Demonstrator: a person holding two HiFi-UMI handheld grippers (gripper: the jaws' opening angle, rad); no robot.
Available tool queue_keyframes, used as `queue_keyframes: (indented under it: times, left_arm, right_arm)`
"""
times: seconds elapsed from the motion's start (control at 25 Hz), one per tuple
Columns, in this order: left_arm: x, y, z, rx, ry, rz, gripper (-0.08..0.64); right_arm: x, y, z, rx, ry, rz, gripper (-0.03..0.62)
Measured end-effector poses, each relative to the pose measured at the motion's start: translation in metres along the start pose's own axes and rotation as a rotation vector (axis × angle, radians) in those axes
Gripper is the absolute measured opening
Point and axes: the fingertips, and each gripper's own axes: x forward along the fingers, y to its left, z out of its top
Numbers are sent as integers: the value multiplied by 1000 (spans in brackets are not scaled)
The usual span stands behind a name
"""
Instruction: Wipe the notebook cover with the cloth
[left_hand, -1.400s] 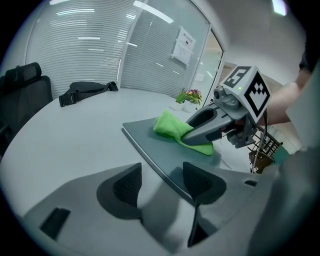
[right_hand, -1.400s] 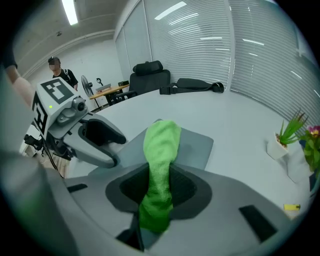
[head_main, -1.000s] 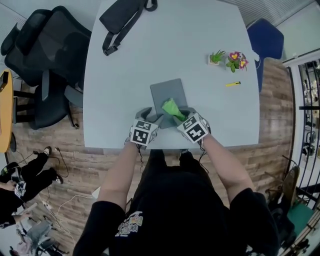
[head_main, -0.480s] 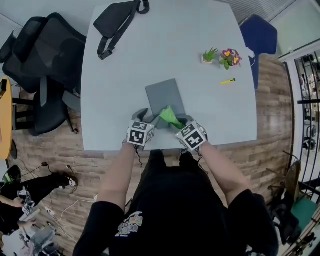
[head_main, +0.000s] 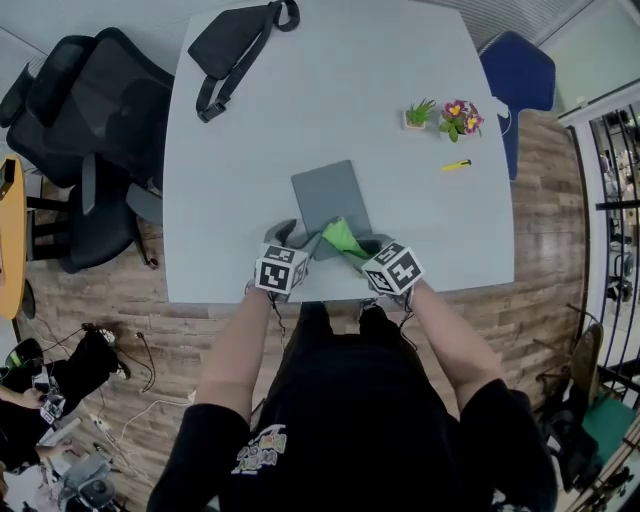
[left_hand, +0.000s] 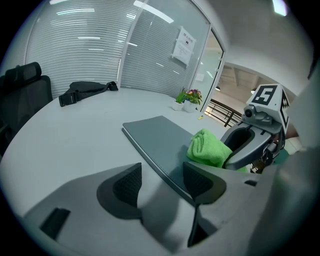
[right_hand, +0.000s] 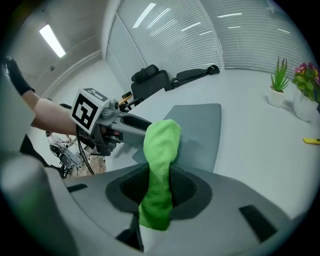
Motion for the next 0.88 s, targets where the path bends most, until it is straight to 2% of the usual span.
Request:
queue_keyframes:
  times: [0.36,0.88]
  left_arm:
    - [0,-2,-1,-2,2,1,261]
    - [0,-4,-1,-2,-3,-3,261]
  right_arm:
    - [-13,-55,49,3,-79,-79,110]
    - [15,-137,131,-164,-40,-231,110]
